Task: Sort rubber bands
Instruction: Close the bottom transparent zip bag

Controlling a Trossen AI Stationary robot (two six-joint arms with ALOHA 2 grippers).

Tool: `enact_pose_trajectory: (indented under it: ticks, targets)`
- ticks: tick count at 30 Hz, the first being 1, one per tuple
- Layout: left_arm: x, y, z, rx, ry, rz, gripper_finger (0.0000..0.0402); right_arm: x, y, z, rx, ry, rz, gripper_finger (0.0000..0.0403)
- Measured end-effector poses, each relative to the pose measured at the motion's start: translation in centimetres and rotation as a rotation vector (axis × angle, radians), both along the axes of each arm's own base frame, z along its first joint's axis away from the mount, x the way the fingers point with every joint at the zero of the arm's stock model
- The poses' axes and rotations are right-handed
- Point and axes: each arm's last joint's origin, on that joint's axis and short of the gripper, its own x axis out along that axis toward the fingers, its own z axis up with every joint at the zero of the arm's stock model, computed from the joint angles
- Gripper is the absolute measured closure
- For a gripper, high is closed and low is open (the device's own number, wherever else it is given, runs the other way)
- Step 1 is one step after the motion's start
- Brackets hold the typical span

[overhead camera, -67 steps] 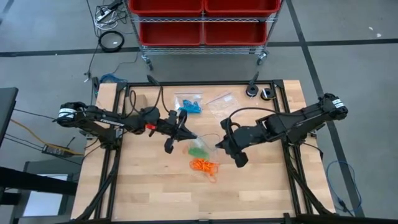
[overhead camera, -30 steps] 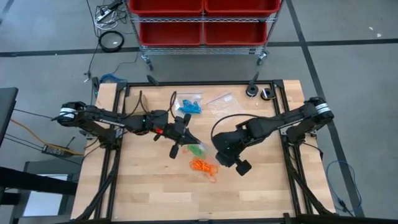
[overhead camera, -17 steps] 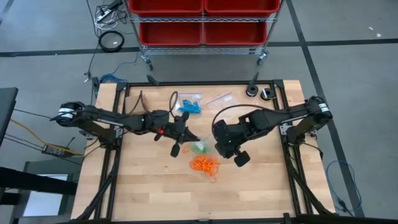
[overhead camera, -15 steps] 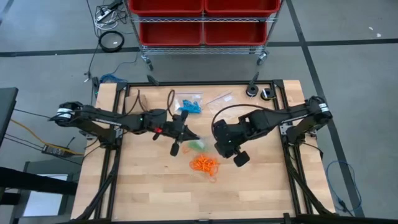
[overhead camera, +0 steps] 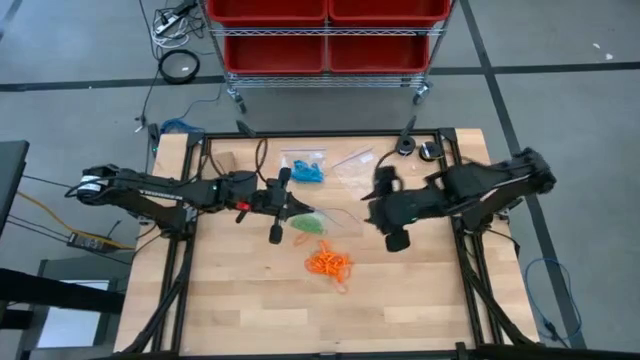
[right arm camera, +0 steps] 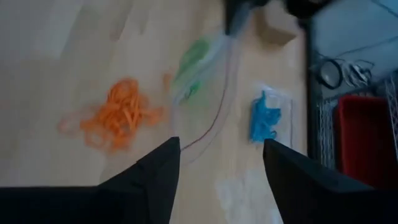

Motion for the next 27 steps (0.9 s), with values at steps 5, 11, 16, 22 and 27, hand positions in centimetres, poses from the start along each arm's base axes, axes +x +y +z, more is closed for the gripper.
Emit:
enact_pose_trajectory:
  ticks: [5, 11, 16, 22, 27]
  targets:
    - [-1.0, 0.1, 1.4, 0.043, -0.065, 0.036, 0.0401, -2.4, 0.2, -0.4, 0.069, -0.147, -0.107, 0.0198]
    - [-1.9, 0.1, 2.7, 0.053, -0.174, 0.044, 0.0401, -4.2, 0.6, -4.5, 0.135, -0.366, -0.165, 0.0198]
    - [-2.1, 0.1, 2.9, 0.036, -0.274, 0.027, 0.0401, -4.2, 0.4, -7.4, 0.157, -0.596, -0.155, 0.0198]
    - [-2.1, -0.4, 3.1, 0.013, -0.303, -0.016, 0.0401, -3.3, -0.6, -8.9, 0.127, -0.729, -0.127, 0.0198]
    - [-2.2, -0.6, 3.3, 0.011, -0.327, -0.024, 0.0401, -2.2, -0.9, -9.1, 0.171, -0.758, -0.048, 0.0207]
